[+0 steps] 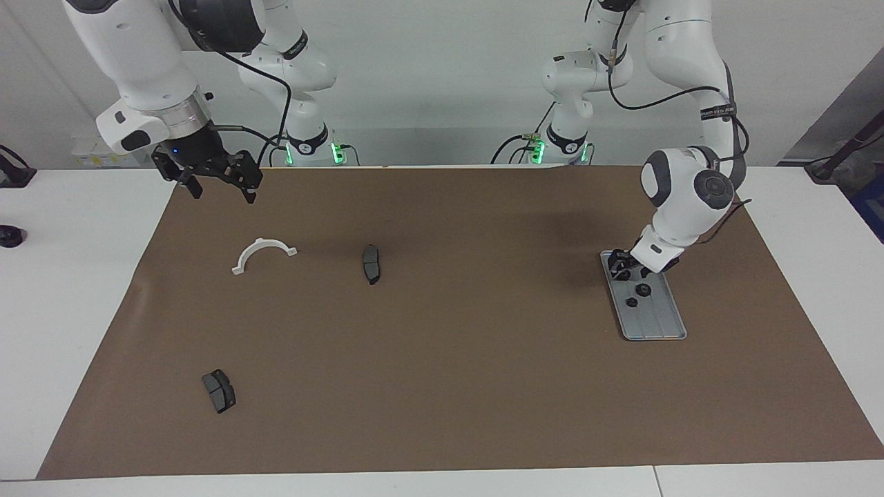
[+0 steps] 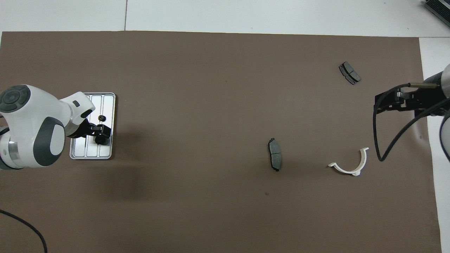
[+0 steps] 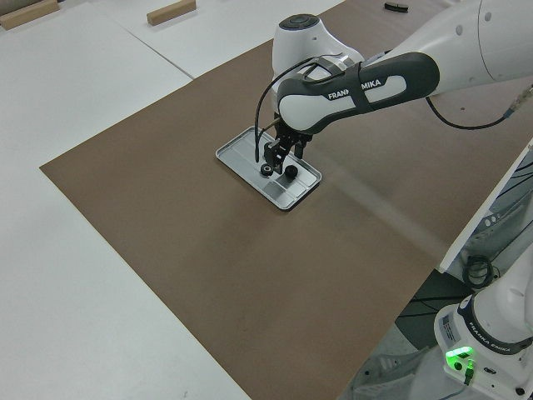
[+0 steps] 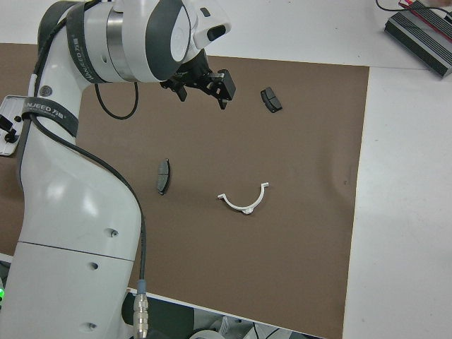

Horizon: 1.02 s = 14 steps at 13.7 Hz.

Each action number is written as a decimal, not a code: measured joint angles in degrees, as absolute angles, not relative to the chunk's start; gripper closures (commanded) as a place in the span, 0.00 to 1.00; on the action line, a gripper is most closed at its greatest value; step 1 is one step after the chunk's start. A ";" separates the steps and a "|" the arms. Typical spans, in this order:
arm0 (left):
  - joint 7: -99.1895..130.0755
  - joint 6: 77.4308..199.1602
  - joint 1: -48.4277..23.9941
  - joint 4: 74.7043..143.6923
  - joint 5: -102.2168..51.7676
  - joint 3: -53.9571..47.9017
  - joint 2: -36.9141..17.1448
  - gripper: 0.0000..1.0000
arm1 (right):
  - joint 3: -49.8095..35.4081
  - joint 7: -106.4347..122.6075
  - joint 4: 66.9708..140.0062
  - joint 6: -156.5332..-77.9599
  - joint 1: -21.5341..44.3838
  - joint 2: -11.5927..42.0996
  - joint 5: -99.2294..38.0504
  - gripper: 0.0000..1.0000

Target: Pick bearing gear from pile to tray

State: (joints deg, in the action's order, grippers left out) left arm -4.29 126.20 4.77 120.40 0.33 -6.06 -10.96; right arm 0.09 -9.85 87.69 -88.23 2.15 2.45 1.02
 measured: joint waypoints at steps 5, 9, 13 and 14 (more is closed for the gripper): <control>-4.22 125.86 3.79 117.38 0.33 -6.83 -10.25 0.01 | 0.19 -9.85 87.72 -88.23 2.03 2.45 1.02 0.00; -4.07 117.24 3.18 110.92 0.33 -6.70 -7.76 0.00 | 0.24 -9.85 87.72 -88.23 2.05 2.45 1.02 0.00; -4.07 102.00 3.31 99.94 0.33 -6.05 -3.76 0.00 | 0.15 -9.85 87.76 -88.23 2.14 2.45 1.05 0.00; -4.07 100.17 3.32 98.49 0.33 -5.89 -2.30 0.00 | 0.15 -9.85 87.77 -88.23 2.14 2.45 1.07 0.00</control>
State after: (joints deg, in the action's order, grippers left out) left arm -4.07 100.17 3.32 98.49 0.33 -5.89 -2.30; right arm 0.15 -9.85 87.77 -88.23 2.14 2.45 1.07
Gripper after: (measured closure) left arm 0.000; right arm 0.000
